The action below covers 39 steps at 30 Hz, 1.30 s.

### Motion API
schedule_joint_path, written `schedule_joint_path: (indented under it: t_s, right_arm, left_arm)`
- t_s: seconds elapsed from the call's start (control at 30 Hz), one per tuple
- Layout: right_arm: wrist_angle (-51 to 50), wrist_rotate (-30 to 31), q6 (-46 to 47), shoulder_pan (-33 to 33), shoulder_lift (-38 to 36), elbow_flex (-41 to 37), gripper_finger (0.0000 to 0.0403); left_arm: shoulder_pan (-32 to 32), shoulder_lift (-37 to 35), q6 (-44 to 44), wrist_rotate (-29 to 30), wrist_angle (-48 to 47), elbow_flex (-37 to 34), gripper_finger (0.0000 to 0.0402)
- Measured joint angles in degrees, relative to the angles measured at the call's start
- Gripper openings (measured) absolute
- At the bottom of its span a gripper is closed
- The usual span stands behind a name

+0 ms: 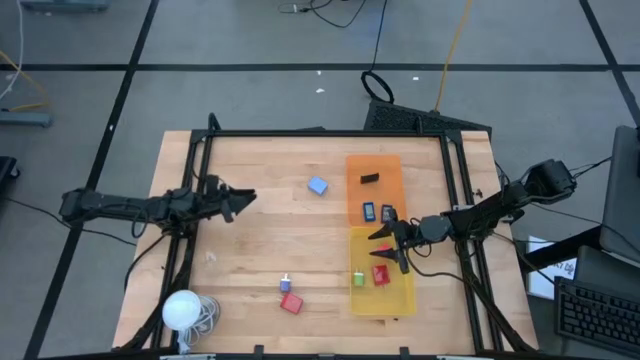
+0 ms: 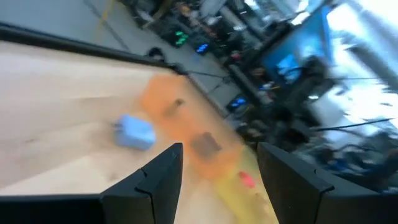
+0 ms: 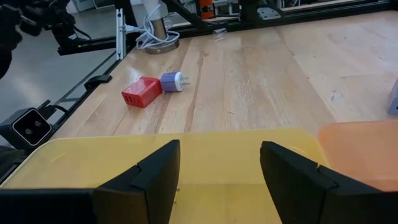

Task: Pick & Place Office items
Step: Put the blue charger adapter into the yellow bin

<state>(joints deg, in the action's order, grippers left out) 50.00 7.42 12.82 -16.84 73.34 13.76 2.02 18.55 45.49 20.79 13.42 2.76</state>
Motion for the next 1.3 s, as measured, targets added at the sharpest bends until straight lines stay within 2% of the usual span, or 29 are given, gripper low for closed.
schedule_joint_path:
  t_s: [0.13,0.23,0.47,0.73,0.87,1.1,1.3]
  right_arm:
    - [0.13,-0.02,-0.02,0.34,0.00,0.00,0.0210]
    - [0.25,0.00,-0.02,1.06,0.00,0.00,0.0210]
    - [0.35,0.00,0.09,2.20,0.00,0.00,0.0210]
    - [0.36,-0.02,1.51,2.20,0.00,0.00,0.0210]
    - [0.36,-0.02,1.85,2.14,0.00,0.00,0.0208]
    - [0.37,-0.13,4.50,2.14,0.00,0.00,0.0206]
    - [1.00,-0.17,4.52,2.14,0.00,-0.02,0.0204]
  left_arm:
    - [0.40,7.99,-3.56,-0.03,10.86,0.05,0.0211]
    - [0.59,15.55,-4.97,0.35,14.79,1.87,0.0224]
    - [-0.98,35.15,-6.14,3.67,13.97,13.84,0.0258]
    - [-4.72,58.85,-15.33,5.86,1.36,34.65,0.0242]
    - [-7.10,68.77,-19.45,6.19,-1.32,42.04,0.0229]
    - [-10.45,81.49,-22.96,6.21,-1.45,49.40,0.0206]
    - [-11.43,87.53,-25.51,5.69,-1.52,51.45,0.0191]
